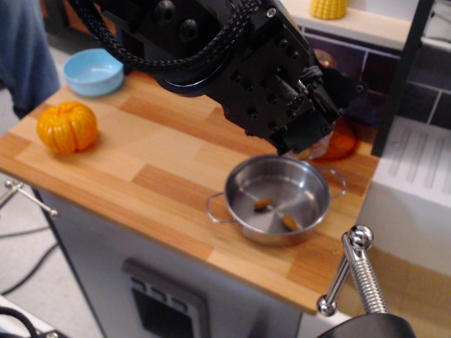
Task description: Pour almonds in pot
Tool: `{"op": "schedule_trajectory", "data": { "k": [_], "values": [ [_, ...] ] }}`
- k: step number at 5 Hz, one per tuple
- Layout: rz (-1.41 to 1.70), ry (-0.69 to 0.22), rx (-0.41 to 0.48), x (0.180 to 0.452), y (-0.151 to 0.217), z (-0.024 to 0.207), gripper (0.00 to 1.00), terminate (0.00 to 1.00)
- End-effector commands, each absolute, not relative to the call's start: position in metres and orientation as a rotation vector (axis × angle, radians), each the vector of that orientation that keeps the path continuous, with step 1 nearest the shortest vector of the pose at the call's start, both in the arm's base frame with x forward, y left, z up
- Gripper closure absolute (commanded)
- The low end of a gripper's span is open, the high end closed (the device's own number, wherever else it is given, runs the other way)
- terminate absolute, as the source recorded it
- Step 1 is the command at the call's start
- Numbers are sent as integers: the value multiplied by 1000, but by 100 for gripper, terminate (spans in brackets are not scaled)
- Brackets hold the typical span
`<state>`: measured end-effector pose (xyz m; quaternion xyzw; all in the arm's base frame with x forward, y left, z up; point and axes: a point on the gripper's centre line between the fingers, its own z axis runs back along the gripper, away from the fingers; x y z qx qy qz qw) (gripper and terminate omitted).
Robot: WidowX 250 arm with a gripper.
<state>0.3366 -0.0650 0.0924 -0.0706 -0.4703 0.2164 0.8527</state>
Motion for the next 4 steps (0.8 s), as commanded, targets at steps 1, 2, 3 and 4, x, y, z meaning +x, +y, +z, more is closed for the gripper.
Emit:
{"op": "schedule_trajectory", "data": {
  "k": [1, 2, 3, 4],
  "values": [
    [368, -1120, -165, 335, -52, 98, 100, 0],
    [294, -1186, -152, 332, -48, 96, 100, 0],
    [228, -1180, -118, 332, -44, 95, 100, 0],
    [184, -1162, -80, 330, -43, 94, 100, 0]
  ]
}}
